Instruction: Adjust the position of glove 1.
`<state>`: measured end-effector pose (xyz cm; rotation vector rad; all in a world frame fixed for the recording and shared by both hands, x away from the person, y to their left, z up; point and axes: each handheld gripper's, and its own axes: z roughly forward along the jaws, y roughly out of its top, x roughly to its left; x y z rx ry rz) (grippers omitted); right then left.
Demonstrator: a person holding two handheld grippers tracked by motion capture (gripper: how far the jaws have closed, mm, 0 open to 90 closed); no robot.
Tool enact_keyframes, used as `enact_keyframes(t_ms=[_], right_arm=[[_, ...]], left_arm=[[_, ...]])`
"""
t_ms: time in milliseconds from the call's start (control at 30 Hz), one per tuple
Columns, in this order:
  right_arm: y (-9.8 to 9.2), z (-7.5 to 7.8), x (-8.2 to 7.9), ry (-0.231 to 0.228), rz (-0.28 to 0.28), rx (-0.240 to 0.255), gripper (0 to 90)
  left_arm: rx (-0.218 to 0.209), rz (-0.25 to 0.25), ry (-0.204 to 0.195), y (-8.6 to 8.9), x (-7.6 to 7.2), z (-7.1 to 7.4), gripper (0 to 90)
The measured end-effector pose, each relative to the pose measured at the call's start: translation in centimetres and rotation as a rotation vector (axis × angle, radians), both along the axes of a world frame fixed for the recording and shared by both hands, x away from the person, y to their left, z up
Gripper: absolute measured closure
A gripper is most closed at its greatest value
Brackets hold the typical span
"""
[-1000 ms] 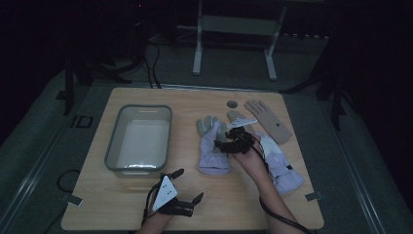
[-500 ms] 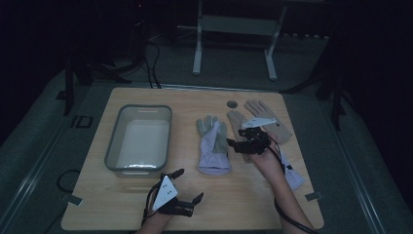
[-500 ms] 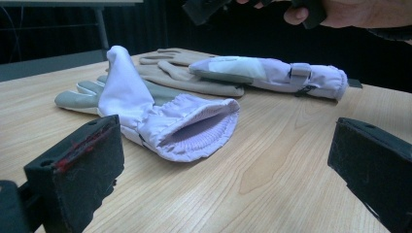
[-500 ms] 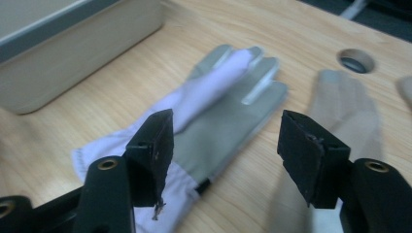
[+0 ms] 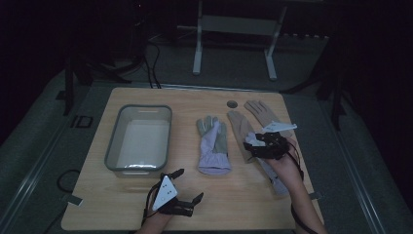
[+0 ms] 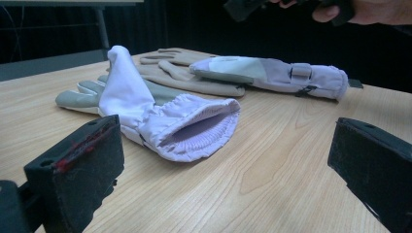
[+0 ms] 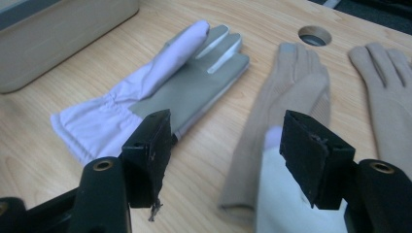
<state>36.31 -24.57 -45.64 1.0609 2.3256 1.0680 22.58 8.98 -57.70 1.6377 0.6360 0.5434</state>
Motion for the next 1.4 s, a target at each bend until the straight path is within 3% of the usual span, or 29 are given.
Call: enact_keyframes(t_ms=[267,533,733,1067,1233,1400], right_arm=[[-3.0,0.1,-1.1,-0.015,-0.039,0.006,38.3],[-6.0,-0.6,-2.2,-0.035,-0.056,-0.028,40.6],[-7.6,-1.3,-3.1,-0.006,-0.081,-0.023,40.2],[-9.5,-4.4,-3.1,0.034,-0.081,-0.043,43.2],[-10.1,-6.6,-1.5,0.098,-0.084,-0.071,43.9],[-10.4,-8.2,-0.9,0.131,-0.073,-0.045,46.0]], left_arm=[[-0.001,0.000,0.001,0.0,0.0,0.0,0.1],[0.000,0.003,0.002,0.0,0.0,0.0,0.1],[0.004,0.004,0.000,0.0,0.0,0.0,0.1],[0.003,0.005,0.001,0.0,0.0,0.0,0.1],[0.005,0.005,0.000,0.0,0.0,0.0,0.1],[0.005,0.005,0.001,0.0,0.0,0.0,0.1]])
